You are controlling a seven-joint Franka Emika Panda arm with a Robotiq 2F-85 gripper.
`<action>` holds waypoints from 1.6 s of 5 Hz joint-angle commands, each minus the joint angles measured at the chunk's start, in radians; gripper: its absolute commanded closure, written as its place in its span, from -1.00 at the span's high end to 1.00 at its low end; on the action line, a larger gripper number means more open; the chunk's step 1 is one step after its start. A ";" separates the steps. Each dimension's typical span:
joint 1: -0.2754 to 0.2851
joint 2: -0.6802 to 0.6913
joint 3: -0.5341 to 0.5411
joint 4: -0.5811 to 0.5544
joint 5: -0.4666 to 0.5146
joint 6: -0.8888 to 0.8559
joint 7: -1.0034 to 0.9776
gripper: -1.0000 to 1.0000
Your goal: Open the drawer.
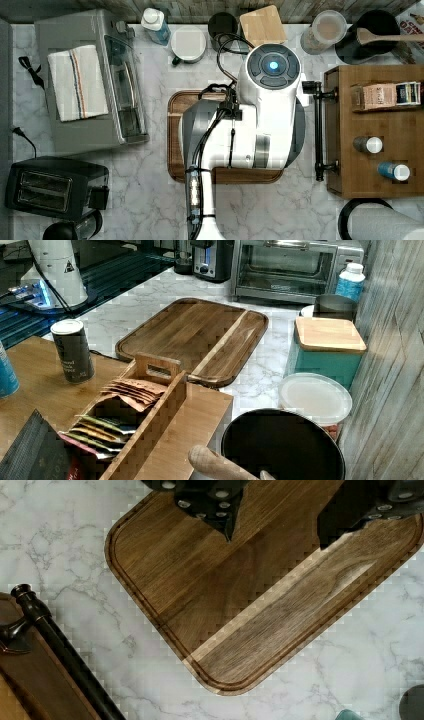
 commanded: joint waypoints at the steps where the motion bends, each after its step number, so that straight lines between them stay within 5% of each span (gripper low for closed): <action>1: -0.004 0.000 0.001 0.000 -0.014 0.000 -0.001 1.00; 5: -0.141 0.048 -0.099 -0.081 0.042 0.205 -0.753 1.00; 8: -0.228 0.055 -0.096 -0.217 -0.011 0.452 -0.898 1.00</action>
